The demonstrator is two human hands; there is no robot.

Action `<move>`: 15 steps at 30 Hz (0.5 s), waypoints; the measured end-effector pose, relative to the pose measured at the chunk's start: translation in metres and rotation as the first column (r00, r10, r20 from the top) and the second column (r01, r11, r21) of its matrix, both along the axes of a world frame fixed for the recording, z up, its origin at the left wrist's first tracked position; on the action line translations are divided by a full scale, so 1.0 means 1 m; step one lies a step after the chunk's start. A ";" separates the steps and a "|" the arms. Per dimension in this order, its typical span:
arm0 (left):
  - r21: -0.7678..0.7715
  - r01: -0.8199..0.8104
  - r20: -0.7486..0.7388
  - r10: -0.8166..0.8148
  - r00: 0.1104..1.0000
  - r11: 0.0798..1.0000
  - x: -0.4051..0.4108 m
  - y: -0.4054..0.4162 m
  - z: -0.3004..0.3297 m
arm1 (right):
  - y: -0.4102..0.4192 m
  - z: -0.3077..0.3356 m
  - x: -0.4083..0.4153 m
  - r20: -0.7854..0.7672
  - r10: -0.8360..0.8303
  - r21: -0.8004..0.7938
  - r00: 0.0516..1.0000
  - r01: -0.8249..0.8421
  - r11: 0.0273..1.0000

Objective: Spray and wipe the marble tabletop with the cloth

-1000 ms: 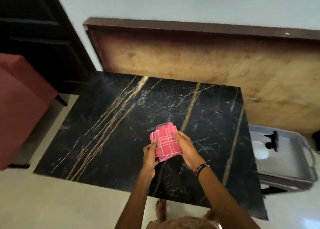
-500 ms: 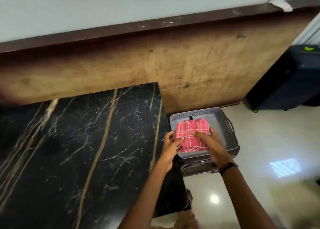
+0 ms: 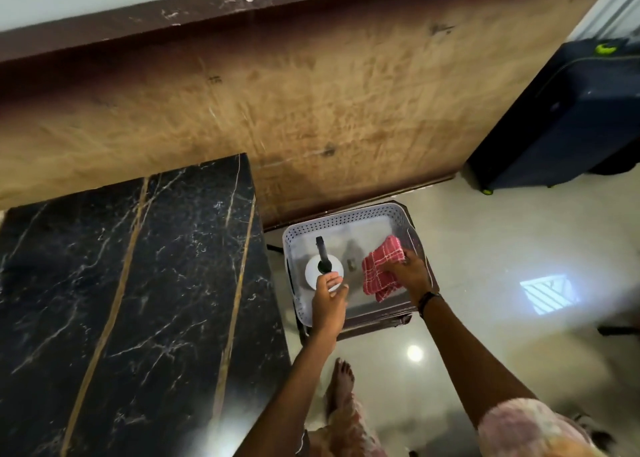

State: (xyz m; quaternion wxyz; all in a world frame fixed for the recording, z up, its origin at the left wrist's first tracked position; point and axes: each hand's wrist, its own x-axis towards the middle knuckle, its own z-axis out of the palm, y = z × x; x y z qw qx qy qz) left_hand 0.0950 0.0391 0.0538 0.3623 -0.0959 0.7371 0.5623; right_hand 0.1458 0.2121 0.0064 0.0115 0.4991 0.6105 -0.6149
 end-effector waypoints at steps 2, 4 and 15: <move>-0.031 0.023 -0.035 -0.025 0.999 0.999 -0.003 0.000 -0.004 | 0.005 -0.011 -0.010 0.021 0.035 -0.017 0.999 -0.035 0.999; -0.052 0.053 -0.056 -0.056 0.997 0.997 -0.006 0.001 -0.008 | 0.012 -0.021 -0.019 0.023 0.076 -0.024 0.997 -0.076 0.997; -0.060 0.120 -0.092 -0.125 0.988 0.991 -0.009 0.004 -0.011 | 0.034 -0.046 0.003 0.321 0.245 0.225 0.915 -0.325 0.919</move>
